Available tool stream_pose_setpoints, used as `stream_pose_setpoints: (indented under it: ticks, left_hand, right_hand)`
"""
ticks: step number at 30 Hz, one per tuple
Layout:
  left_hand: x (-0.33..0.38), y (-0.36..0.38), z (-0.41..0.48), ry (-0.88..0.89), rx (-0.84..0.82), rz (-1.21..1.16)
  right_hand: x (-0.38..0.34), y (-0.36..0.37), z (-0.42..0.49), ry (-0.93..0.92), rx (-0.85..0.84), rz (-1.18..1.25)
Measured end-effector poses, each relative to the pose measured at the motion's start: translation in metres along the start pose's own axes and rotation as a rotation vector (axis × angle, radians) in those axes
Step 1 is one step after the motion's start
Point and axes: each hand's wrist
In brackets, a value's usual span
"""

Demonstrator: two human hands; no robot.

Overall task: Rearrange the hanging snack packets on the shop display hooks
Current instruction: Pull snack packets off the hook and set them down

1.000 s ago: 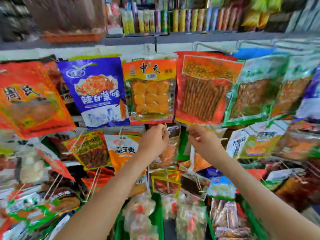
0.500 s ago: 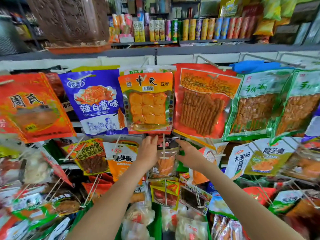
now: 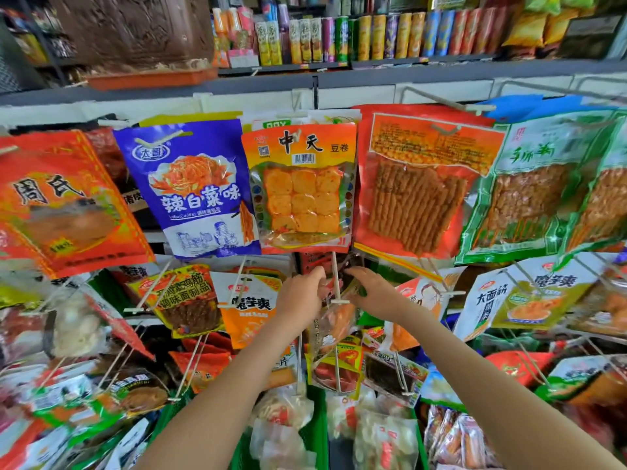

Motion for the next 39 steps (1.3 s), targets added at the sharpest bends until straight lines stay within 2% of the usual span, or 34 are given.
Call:
stream_pose_setpoints:
  ticks: [2,5,8,11,14,19,22,27,30,33,35,39]
  left_hand:
    - [-0.001,-0.006,-0.001,-0.016,-0.003,-0.034]
    - [0.0,-0.014,-0.002,0.004,0.035,-0.059]
    - [0.004,-0.023,-0.007,0.056,0.151,-0.137]
    - [0.015,-0.033,-0.019,0.17,0.284,-0.287]
    - [0.034,-0.036,-0.031,0.323,0.27,-0.337]
    - [0.056,-0.021,-0.034,0.447,0.137,-0.222]
    - [0.057,-0.013,-0.03,0.407,0.06,-0.157]
    - [0.057,-0.009,-0.026,0.371,0.008,-0.094]
    - [0.059,-0.01,-0.026,0.368,0.003,-0.06]
    - [0.063,-0.011,-0.025,0.363,0.004,0.0]
    - [0.067,-0.01,-0.023,0.349,0.001,0.03]
    - [0.082,-0.003,-0.015,0.323,-0.034,0.08]
  right_hand:
    - [-0.003,0.0,-0.003,-0.004,0.046,0.043]
    - [-0.002,0.001,-0.009,-0.007,0.13,-0.021]
    - [0.007,0.002,-0.027,-0.085,0.293,-0.032]
    - [0.023,0.003,-0.05,-0.198,0.461,-0.027]
    - [0.04,0.003,-0.071,-0.253,0.591,-0.023]
    - [0.058,0.005,-0.075,-0.072,0.525,-0.13]
    - [0.066,0.006,-0.066,-0.055,0.454,-0.317]
    - [0.07,0.003,-0.068,0.119,0.265,-0.473]
    - [0.079,0.005,-0.072,0.055,0.309,-0.455]
    - [0.087,0.007,-0.083,-0.022,0.328,-0.257]
    - [0.094,0.003,-0.09,0.033,0.4,-0.125]
    - [0.102,-0.02,-0.087,0.158,0.655,0.0]
Point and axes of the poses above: each hand's wrist, its own z-axis towards the middle knuckle, its own y-axis out of the palm, x = y × z, and after that the axes turned 6 degrees about -x, right-handed
